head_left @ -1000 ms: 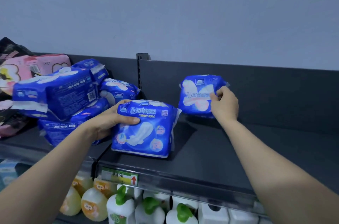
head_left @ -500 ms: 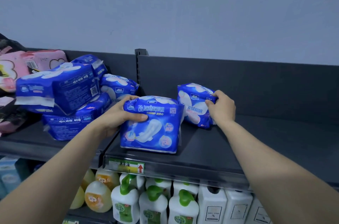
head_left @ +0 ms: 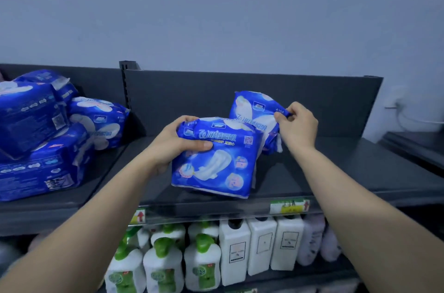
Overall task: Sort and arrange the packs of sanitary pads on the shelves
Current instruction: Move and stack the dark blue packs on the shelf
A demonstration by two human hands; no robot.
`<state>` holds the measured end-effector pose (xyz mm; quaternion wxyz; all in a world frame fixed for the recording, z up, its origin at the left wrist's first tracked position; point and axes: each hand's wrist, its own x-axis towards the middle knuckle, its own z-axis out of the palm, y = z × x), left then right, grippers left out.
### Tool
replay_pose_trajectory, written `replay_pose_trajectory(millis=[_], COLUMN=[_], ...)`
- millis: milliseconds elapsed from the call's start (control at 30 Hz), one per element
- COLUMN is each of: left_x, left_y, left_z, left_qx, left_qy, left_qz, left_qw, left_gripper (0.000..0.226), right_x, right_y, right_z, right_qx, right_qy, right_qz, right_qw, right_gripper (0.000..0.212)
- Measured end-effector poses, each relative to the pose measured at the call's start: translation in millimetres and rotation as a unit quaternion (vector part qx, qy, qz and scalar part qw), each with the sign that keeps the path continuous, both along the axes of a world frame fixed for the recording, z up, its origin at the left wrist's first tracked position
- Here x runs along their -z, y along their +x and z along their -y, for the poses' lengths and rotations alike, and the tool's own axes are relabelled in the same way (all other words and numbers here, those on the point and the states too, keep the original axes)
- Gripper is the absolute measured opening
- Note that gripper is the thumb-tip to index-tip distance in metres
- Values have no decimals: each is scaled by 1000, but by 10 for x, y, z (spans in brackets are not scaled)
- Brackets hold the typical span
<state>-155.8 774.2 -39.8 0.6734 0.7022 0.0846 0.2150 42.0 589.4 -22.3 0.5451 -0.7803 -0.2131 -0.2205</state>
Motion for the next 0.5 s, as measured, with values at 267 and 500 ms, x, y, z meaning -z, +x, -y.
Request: replay_pose_trajectory(millis=[267,500], left_x=[-250,-99], left_y=[581,1126], left_z=[1023,2233], left_qx=[133,245], left_qy=[33,10], left_qz=[14,6], left_qw=[990,969], left_gripper=[75,62], right_x=[-248,-228], right_y=[216,291], right_z=[1246,2679], right_qx=[110,189], right_qy=[6,7], right_qz=[30,37], right_qw=[994,981], right_gripper=[19,27])
